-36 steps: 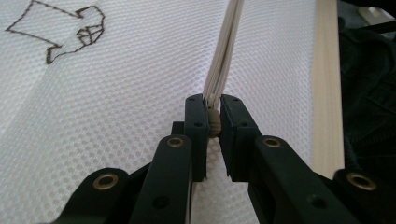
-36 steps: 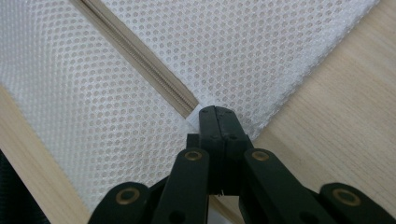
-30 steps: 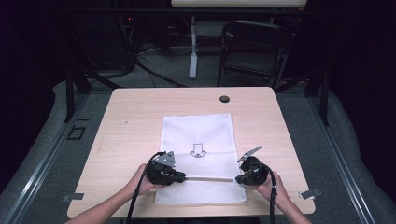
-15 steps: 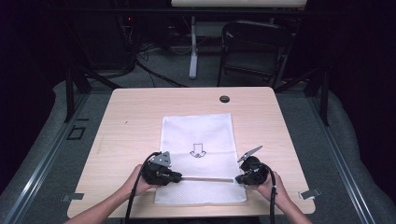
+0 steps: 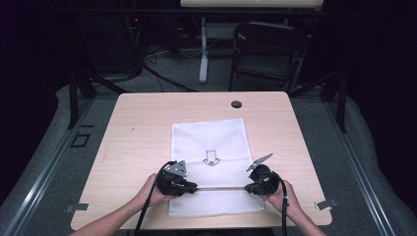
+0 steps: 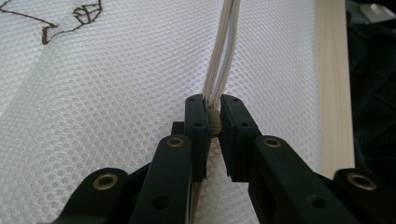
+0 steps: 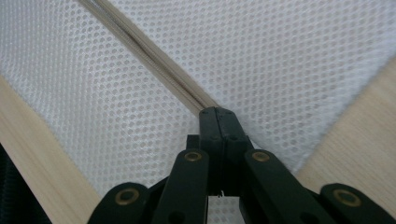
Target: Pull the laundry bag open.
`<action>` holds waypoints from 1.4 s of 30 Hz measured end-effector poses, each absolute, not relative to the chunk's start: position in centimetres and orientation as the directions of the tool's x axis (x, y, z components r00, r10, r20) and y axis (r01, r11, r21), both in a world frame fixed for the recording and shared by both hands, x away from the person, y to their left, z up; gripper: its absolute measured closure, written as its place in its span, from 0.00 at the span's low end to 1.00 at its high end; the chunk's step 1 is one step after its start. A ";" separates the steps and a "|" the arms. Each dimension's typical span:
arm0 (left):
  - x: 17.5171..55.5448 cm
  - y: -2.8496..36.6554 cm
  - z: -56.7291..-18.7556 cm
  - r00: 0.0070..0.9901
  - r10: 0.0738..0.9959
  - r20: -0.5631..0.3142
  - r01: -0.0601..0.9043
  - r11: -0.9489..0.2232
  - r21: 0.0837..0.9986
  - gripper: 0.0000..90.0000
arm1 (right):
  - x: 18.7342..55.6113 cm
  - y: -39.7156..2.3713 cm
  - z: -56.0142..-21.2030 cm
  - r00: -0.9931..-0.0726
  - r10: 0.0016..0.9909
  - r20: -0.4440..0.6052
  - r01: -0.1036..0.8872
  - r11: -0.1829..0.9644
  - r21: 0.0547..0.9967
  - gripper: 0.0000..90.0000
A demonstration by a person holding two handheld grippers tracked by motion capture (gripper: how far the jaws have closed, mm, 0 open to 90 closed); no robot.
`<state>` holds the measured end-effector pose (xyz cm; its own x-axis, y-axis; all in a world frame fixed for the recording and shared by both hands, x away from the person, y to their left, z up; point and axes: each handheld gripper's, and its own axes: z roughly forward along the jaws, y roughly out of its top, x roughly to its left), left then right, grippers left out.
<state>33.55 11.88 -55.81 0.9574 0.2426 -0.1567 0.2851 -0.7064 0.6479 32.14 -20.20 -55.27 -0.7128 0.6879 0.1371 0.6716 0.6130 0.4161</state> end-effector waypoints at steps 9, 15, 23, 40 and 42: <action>33.7 12.0 -55.9 0.956 0.256 -0.145 0.288 -0.720 0.631 0.91 | 32.2 -20.7 -55.6 -0.688 0.702 0.183 0.705 0.588 0.397 1.00; 33.7 11.9 -56.1 0.957 0.248 -0.151 0.286 -0.724 0.627 0.91 | 32.3 -20.6 -55.5 -0.708 0.687 0.166 0.686 0.611 0.396 1.00; 33.9 11.8 -56.3 0.960 0.230 -0.157 0.278 -0.743 0.609 0.91 | 33.3 -20.5 -55.5 -0.686 0.712 0.149 0.691 0.574 0.440 1.00; 34.0 13.5 -55.9 0.957 0.246 -0.153 0.287 -0.732 0.618 0.91 | 32.7 -20.4 -55.7 -0.646 0.749 0.146 0.726 0.544 0.422 1.00; 33.9 13.7 -55.9 0.956 0.251 -0.151 0.290 -0.731 0.618 0.91 | 32.7 -20.4 -55.6 -0.656 0.741 0.148 0.721 0.556 0.414 1.00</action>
